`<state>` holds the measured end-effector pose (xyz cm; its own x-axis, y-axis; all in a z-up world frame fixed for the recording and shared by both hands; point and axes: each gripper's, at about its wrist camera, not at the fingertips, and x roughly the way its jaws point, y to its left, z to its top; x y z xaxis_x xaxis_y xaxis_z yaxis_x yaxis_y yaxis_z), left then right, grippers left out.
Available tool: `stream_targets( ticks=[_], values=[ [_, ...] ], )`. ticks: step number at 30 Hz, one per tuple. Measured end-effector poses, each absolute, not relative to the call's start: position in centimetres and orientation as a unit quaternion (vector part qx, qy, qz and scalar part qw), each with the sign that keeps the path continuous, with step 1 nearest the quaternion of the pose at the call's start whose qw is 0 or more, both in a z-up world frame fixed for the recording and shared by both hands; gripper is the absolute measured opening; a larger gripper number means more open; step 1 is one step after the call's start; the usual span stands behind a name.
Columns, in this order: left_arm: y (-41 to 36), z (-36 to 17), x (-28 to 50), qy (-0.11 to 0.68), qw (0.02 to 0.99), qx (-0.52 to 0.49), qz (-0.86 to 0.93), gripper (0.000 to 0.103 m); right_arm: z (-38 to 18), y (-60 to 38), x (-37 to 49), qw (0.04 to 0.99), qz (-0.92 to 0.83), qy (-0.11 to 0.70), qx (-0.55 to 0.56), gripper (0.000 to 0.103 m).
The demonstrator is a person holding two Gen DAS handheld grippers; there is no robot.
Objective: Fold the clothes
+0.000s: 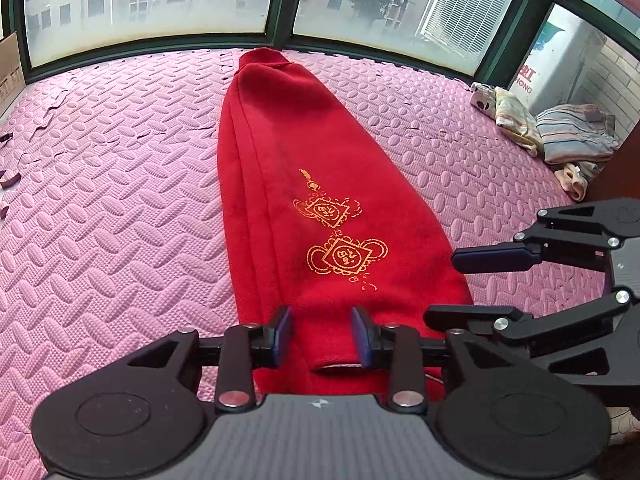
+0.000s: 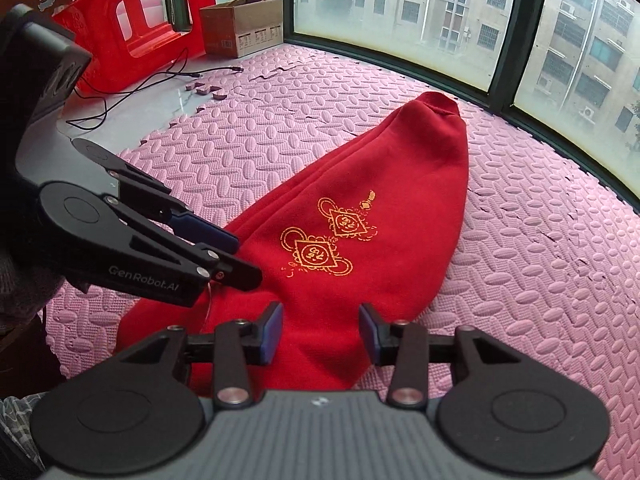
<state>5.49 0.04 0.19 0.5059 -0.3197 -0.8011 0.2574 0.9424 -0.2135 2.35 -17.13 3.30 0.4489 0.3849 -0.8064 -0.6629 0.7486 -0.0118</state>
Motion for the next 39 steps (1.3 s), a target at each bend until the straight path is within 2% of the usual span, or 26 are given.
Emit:
stream_targets(
  ticks=[11, 20, 29, 39],
  values=[
    [-0.1, 0.0, 5.4, 0.467, 0.868, -0.024, -0.165, 0.039, 1.9, -15.9, -1.0, 0.827, 0.321, 0.416, -0.2, 0.042],
    [-0.1, 0.0, 5.5, 0.468, 0.868, -0.026, -0.165, 0.04, 4.7, -16.3, -2.1, 0.831, 0.359, 0.4, -0.146, 0.04],
    [0.2, -0.1, 5.3, 0.463, 0.87, -0.03, -0.167, 0.04, 1.2, -14.1, -3.5, 0.809, 0.371, 0.421, -0.176, 0.04],
    [0.6, 1.7, 6.1, 0.444, 0.881, -0.019, -0.161, 0.042, 5.0, -16.6, -1.1, 0.811, 0.375, 0.433, -0.12, 0.041]
  ],
)
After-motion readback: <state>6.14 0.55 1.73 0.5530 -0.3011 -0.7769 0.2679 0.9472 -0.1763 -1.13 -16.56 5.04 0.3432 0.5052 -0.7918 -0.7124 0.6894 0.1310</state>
